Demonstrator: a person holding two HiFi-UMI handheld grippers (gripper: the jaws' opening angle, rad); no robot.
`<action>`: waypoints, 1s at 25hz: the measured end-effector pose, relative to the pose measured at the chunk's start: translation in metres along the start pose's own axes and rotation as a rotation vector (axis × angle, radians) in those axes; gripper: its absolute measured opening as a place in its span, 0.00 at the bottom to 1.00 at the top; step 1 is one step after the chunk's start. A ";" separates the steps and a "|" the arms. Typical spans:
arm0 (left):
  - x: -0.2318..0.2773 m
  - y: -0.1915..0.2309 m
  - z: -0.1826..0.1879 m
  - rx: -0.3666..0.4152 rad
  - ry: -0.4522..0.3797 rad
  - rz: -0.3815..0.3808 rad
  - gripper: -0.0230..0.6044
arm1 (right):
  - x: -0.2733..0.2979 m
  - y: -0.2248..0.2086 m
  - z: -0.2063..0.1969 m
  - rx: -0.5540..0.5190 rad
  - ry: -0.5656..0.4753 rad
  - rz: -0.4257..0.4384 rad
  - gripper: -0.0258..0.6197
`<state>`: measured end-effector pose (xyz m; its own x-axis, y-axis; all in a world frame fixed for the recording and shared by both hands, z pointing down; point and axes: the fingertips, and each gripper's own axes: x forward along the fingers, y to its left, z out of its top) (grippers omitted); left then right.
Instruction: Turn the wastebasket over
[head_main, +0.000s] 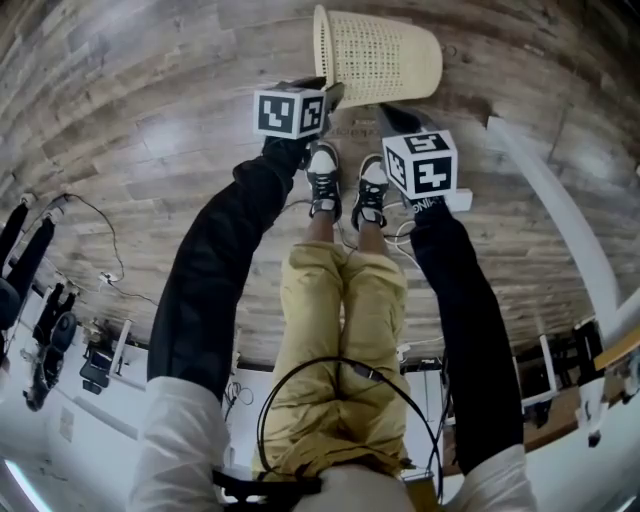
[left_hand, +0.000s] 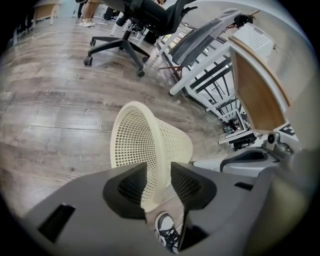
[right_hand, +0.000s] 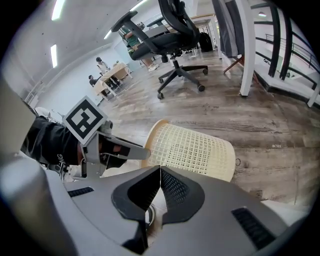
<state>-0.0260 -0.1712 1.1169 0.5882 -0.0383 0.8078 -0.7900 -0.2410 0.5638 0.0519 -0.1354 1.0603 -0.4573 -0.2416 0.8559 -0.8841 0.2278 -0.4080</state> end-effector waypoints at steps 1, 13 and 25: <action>0.004 0.003 -0.001 -0.009 0.006 0.007 0.25 | 0.000 -0.001 -0.002 0.002 0.000 -0.001 0.07; -0.026 -0.026 0.031 0.377 0.069 0.131 0.13 | -0.034 -0.015 -0.017 0.015 0.001 -0.034 0.07; -0.022 -0.025 -0.004 1.126 0.256 0.458 0.13 | -0.040 -0.015 -0.015 -0.015 -0.016 -0.031 0.07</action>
<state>-0.0202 -0.1602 1.0858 0.1471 -0.1783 0.9729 -0.2506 -0.9582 -0.1377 0.0848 -0.1152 1.0372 -0.4317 -0.2637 0.8626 -0.8962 0.2338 -0.3770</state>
